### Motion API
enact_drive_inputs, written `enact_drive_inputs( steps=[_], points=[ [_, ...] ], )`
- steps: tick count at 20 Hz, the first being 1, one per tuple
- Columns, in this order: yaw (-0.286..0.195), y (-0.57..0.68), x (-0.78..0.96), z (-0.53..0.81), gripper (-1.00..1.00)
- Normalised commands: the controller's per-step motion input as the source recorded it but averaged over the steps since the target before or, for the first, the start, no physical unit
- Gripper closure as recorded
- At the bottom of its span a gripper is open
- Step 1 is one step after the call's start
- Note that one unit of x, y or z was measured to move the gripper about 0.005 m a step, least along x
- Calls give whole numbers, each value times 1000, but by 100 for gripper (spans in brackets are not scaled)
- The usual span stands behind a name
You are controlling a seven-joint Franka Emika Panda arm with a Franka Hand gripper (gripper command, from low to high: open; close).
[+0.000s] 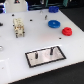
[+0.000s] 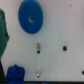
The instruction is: Insert the blue gear onto the right peg, followed by the red gear
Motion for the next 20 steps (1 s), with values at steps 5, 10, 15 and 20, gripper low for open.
enact_drive_inputs(
  steps=[5,10,15,20],
  points=[
    [0,477,-288,-449,-100],
    [0,224,-248,-584,-100],
    [0,76,-329,-541,-100],
    [0,67,-349,-520,-100]
  ],
)
